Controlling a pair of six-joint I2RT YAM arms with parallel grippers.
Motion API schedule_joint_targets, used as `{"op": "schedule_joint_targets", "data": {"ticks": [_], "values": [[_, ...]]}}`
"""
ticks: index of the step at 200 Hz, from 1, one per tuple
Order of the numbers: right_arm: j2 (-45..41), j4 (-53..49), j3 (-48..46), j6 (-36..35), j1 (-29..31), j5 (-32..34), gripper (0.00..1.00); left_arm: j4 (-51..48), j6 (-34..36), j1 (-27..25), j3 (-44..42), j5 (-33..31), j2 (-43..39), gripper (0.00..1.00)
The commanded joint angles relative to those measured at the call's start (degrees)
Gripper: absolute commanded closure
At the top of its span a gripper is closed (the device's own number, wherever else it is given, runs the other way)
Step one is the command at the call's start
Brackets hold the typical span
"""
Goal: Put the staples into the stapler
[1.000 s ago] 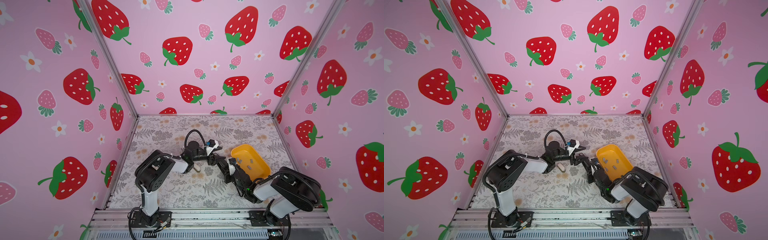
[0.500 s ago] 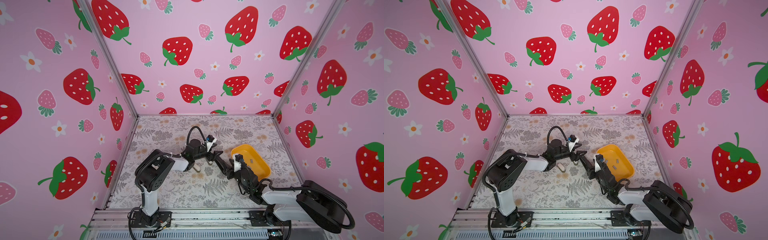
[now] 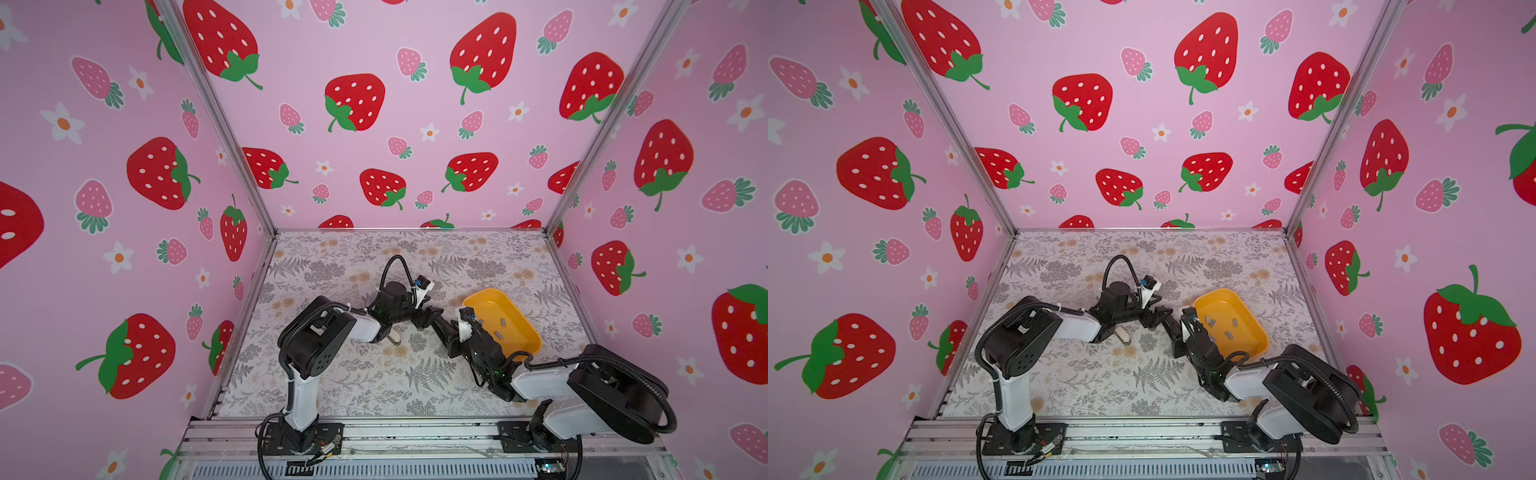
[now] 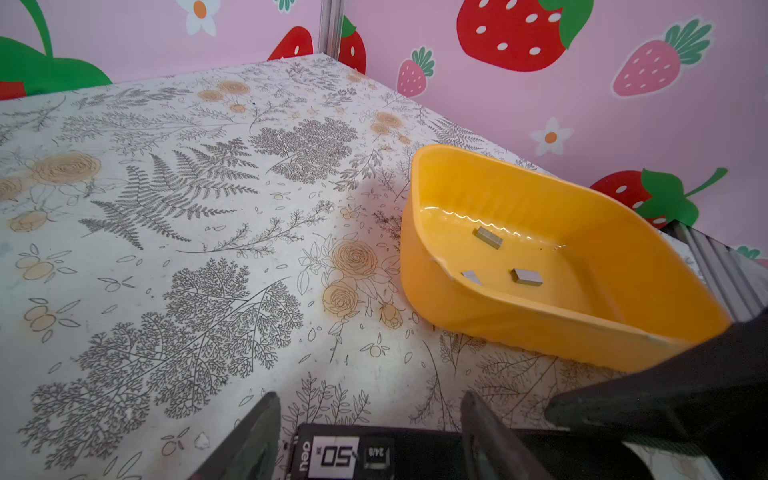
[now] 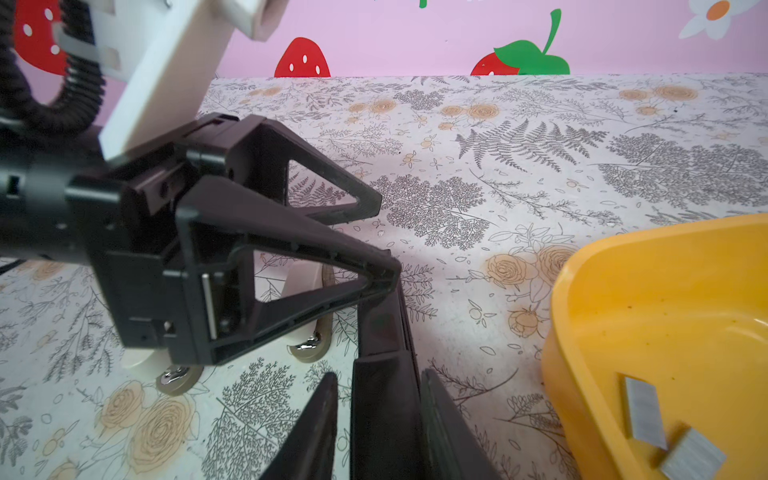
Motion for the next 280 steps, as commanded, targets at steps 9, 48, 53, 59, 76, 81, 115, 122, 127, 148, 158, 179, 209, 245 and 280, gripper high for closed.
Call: {"op": "schedule_joint_targets", "data": {"ticks": [9,48,53,59,76,81,115,122,127,148,158,179,209,245,280], "values": [[2.9,1.1,-1.5,1.9,0.3,-0.5,0.67,-1.5,1.8,-0.7,1.8,-0.5,0.7,0.30],[7.0,3.5,-3.0,3.2,0.3,-1.4,0.71,-3.4,2.6,-1.0,2.7,-1.1,1.1,0.30],[7.5,3.7,-3.2,3.3,0.3,-1.3,0.71,-3.6,2.7,-1.0,2.7,-1.1,1.2,0.30],[8.0,4.0,-3.4,3.5,0.3,-1.2,0.71,-3.8,2.7,-1.0,2.8,-1.2,1.3,0.30],[10.0,5.8,-4.3,4.1,0.4,-1.4,0.72,-4.5,2.8,-1.1,3.3,-1.2,1.6,0.30],[10.7,6.4,-4.6,4.4,0.4,-1.4,0.72,-4.6,2.9,-1.2,3.3,-1.2,1.7,0.30],[16.1,11.8,-6.3,5.6,0.3,-1.9,0.73,-5.2,3.2,-1.3,3.9,-1.2,2.0,0.30],[17.3,12.8,-6.4,5.8,0.4,-2.2,0.74,-5.4,3.2,-1.4,4.0,-1.2,2.2,0.30],[18.2,13.5,-6.4,5.9,0.4,-2.2,0.74,-5.5,3.3,-1.4,4.0,-1.2,2.2,0.30],[21.0,16.1,-6.9,6.5,0.5,-2.3,0.75,-5.9,3.4,-1.4,4.2,-1.2,2.2,0.30],[22.1,17.5,-7.2,6.7,0.6,-2.1,0.75,-6.2,3.5,-1.5,4.3,-1.3,2.2,0.30],[23.3,18.9,-7.3,6.9,0.6,-2.1,0.75,-6.5,3.5,-1.5,4.7,-1.3,2.4,0.30],[25.5,20.5,-7.1,6.8,0.9,-1.8,0.75,-7.3,3.5,-1.5,5.4,-1.3,2.7,0.31],[30.7,24.5,-7.5,8.1,1.3,-1.8,0.75,-7.4,3.4,-1.5,5.4,-1.6,2.9,0.31],[31.7,27.3,-7.9,9.3,1.4,-2.4,0.73,-7.7,3.1,-1.5,5.9,-1.8,2.8,0.31]]}}
